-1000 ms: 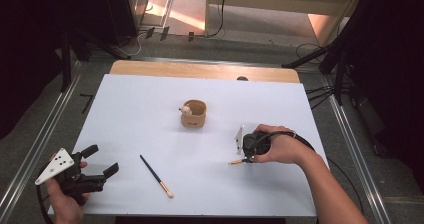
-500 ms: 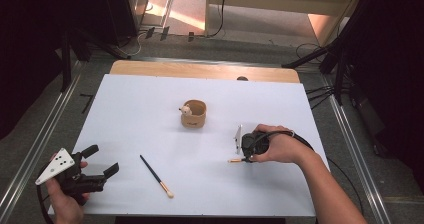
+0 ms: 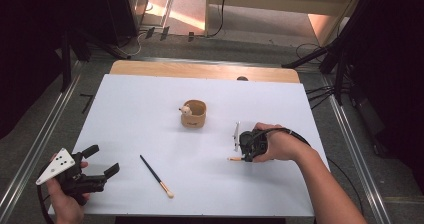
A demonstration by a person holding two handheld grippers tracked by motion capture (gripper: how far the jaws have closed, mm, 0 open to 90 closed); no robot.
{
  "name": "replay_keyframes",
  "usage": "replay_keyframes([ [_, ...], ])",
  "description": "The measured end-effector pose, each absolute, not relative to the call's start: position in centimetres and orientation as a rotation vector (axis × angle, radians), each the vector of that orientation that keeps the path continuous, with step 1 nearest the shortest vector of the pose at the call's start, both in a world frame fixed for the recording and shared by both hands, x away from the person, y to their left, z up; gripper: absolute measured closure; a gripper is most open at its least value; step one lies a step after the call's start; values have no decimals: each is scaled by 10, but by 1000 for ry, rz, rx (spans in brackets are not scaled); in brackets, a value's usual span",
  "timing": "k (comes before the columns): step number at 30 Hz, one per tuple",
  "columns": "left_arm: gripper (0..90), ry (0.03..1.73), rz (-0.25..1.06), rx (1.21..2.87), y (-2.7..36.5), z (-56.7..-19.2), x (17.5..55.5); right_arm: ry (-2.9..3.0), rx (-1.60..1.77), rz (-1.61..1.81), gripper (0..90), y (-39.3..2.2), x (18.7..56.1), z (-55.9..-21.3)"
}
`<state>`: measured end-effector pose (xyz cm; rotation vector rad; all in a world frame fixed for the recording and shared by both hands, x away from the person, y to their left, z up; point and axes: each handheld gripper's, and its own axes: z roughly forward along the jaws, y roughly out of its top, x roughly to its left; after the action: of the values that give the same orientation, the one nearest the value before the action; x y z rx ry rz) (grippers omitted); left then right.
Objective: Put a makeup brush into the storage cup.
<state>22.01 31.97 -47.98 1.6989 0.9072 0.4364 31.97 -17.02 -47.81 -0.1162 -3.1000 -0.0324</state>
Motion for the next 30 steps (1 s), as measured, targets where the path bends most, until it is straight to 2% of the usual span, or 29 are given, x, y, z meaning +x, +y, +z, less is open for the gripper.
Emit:
replay_keyframes([
  [18, 0, 909, 437, 1694, 321, -480, 220, -3119, -152, -40, 850, -171, 318, -477],
  [30, 0, 908, 436, 1695, 322, -480, 220, -3142, -273, -264, 850, -180, 322, -458],
])
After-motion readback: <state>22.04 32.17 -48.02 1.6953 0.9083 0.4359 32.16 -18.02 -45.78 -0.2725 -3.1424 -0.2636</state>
